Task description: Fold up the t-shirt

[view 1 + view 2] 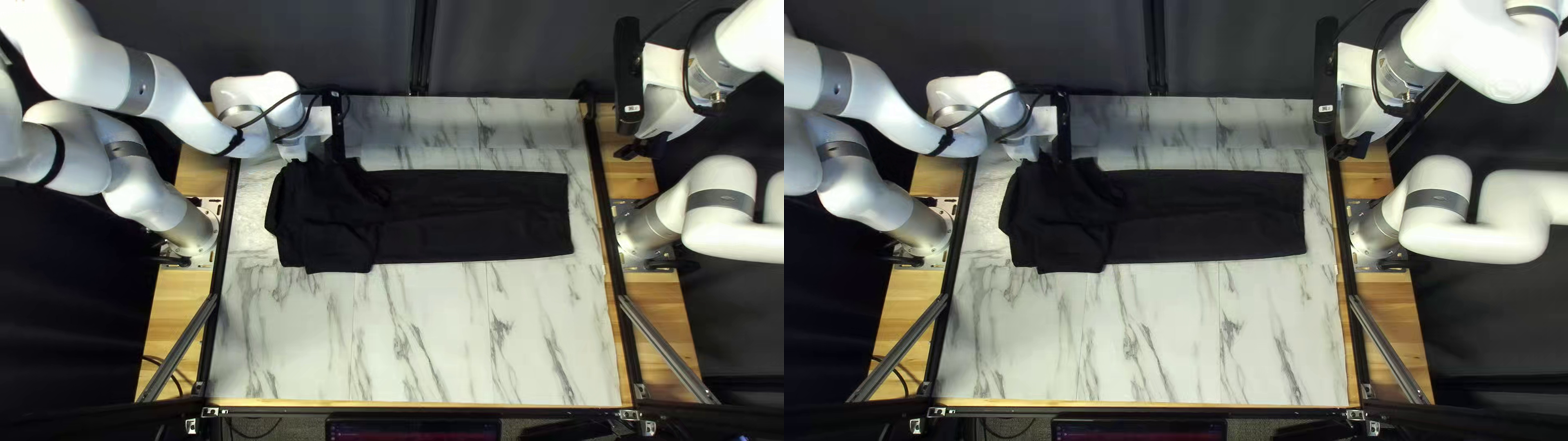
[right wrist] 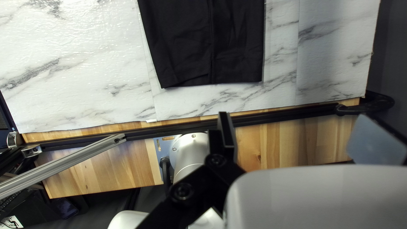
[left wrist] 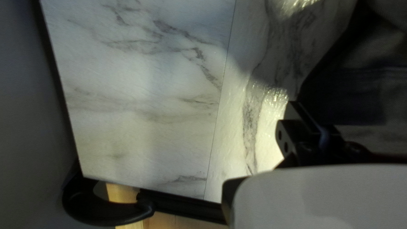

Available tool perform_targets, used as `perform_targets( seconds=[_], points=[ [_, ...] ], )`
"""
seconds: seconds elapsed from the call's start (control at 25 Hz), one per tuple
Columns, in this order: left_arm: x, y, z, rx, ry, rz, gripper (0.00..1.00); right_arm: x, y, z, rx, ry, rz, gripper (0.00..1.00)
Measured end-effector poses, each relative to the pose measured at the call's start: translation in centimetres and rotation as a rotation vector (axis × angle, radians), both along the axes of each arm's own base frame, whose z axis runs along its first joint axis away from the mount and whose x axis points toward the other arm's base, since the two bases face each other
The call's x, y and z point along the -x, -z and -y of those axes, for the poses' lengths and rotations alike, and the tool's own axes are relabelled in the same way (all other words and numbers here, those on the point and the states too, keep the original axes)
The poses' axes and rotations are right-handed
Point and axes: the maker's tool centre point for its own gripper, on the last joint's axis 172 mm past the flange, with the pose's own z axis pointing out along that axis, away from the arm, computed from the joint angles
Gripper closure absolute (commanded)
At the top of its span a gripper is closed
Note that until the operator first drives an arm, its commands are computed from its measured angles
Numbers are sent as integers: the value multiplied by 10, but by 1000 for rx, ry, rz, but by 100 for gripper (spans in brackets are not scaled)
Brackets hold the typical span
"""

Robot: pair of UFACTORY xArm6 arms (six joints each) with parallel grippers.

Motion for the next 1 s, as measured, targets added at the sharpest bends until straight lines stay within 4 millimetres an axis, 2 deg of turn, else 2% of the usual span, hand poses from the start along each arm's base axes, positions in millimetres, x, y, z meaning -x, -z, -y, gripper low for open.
perform_targets(
  seconds=[0.12, 0.32, 0.72, 1.0],
  points=[
    [4, 0, 4, 5, -5, -7, 0, 0, 0, 0, 0, 0, 0, 0],
    [8, -15, 18, -4, -7, -9, 0, 0, 0, 0, 0, 0, 0, 0],
    [-2, -41, 66, -37, 15, -10, 0, 0, 0, 0, 0, 0, 0, 0],
    [-12, -19, 92, -17, 33, -19, 0, 0, 0, 0, 0, 0, 0, 0]
  ],
)
